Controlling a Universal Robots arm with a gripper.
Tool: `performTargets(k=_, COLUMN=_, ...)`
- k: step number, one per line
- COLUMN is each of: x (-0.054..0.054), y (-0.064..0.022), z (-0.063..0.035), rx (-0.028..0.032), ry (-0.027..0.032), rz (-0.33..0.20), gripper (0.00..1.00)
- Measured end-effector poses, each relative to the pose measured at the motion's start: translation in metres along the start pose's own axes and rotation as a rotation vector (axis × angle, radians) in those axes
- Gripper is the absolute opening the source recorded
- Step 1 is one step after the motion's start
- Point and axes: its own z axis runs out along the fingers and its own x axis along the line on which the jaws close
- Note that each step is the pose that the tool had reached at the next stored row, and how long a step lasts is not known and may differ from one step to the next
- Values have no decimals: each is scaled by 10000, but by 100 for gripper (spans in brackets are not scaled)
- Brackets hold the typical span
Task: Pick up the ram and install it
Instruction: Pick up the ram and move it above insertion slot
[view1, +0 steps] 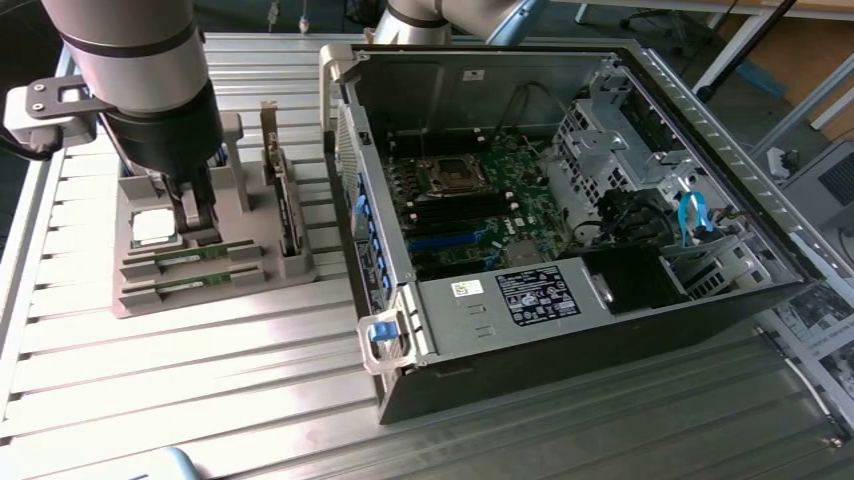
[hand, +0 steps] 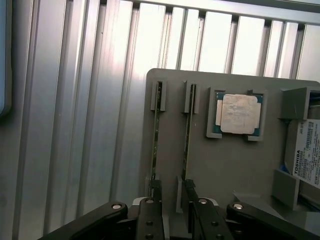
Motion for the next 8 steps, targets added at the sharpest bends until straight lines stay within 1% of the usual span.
performTargets(k=8, x=-1, y=7, z=34, rx=-1, ry=1, rz=0, gripper=30)
